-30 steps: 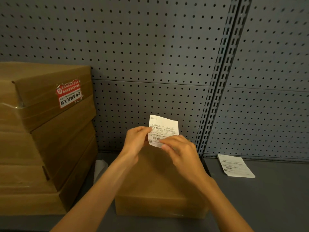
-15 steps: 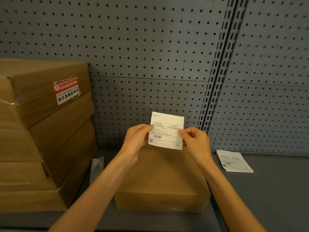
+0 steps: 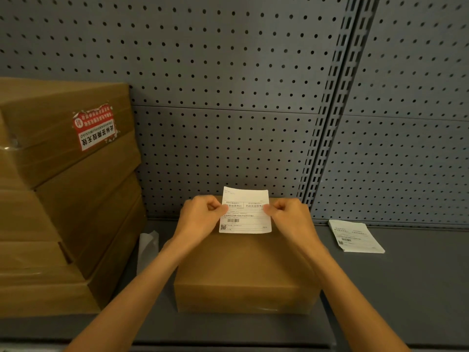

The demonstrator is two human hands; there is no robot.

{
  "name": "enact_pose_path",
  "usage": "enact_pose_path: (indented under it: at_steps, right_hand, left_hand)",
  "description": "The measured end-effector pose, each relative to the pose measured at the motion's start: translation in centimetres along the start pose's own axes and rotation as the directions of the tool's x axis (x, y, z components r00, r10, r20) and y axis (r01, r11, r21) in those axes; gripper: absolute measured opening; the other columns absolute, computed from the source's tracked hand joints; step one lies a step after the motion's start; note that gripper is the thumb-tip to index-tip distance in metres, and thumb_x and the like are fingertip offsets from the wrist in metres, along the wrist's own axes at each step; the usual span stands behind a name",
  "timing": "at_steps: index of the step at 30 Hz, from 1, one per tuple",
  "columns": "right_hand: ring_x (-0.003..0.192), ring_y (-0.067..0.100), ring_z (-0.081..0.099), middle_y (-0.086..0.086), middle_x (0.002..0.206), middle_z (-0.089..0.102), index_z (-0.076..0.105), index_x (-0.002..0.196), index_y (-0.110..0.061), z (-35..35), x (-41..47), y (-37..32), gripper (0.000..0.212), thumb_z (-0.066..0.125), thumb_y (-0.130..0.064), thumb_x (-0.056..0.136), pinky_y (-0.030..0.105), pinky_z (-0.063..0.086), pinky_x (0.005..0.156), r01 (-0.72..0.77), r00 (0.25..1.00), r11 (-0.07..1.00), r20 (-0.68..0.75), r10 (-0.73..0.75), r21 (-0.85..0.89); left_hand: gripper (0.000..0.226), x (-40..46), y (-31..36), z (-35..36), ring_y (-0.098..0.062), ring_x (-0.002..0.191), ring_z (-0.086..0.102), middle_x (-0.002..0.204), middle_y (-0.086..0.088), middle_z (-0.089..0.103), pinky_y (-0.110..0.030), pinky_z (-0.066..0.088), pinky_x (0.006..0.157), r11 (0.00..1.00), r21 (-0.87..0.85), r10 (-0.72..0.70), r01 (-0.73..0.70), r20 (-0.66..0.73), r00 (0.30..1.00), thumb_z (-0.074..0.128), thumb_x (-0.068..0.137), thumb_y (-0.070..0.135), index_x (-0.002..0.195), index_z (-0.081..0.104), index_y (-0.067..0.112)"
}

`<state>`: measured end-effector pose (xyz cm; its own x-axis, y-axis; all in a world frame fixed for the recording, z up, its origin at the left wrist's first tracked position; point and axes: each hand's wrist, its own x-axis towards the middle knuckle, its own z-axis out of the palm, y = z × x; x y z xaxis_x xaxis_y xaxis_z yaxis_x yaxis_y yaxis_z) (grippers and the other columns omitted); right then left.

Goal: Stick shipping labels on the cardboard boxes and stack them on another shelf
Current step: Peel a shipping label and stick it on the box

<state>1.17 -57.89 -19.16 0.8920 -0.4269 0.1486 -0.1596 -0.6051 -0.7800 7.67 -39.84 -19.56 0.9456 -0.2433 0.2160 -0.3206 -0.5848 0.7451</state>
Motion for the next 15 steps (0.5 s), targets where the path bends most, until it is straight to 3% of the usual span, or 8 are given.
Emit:
enact_pose_path:
  at_steps: [3,7,11,15]
  right_hand:
    - [0.057,0.023,0.052,0.016,0.071,0.065,0.059,0.073,0.005,0.8,-0.1,0.2,0.038,0.056,-0.028,0.093,0.029,0.037,0.054,0.000,1.000,0.995,0.000,0.000,-0.098]
    - [0.051,0.018,0.042,0.003,0.055,0.049,0.044,0.055,-0.012,1.7,-0.1,0.2,0.043,0.054,-0.028,0.093,0.027,0.034,0.049,0.005,1.000,0.971,0.012,-0.002,-0.240]
    - [0.054,0.019,0.049,0.002,0.058,0.053,0.045,0.055,-0.013,2.1,0.0,0.7,0.042,0.053,-0.027,0.093,0.028,0.039,0.049,0.003,1.000,0.940,0.019,0.004,-0.342]
    - [0.068,0.024,0.061,0.004,0.071,0.062,0.055,0.064,-0.016,2.4,-0.2,0.9,0.033,0.052,-0.031,0.093,0.033,0.050,0.059,0.018,1.000,0.920,0.028,-0.007,-0.391]
  left_hand:
    - [0.018,-0.1,-0.6,0.0,0.000,0.065,0.058,0.072,0.011,0.063,-0.013,0.040,0.053,0.993,0.115,0.029,-0.029,0.002,1.000,0.060,0.091,0.028,0.079,0.067,0.016]
    - [0.023,-0.1,-1.2,0.3,-0.013,0.067,0.063,0.074,-0.001,0.068,-0.030,0.053,0.064,0.968,0.240,0.063,-0.068,0.027,0.998,0.056,0.093,0.029,0.079,0.064,0.013]
    - [0.025,-0.3,-1.6,0.9,-0.011,0.061,0.060,0.066,0.003,0.062,-0.030,0.053,0.060,0.937,0.333,0.089,-0.108,0.072,0.993,0.053,0.094,0.031,0.077,0.060,0.015]
    - [0.024,-0.3,-1.9,1.2,-0.007,0.055,0.051,0.058,0.009,0.051,-0.025,0.046,0.055,0.925,0.355,0.120,-0.137,0.071,0.990,0.054,0.093,0.029,0.072,0.055,0.018]
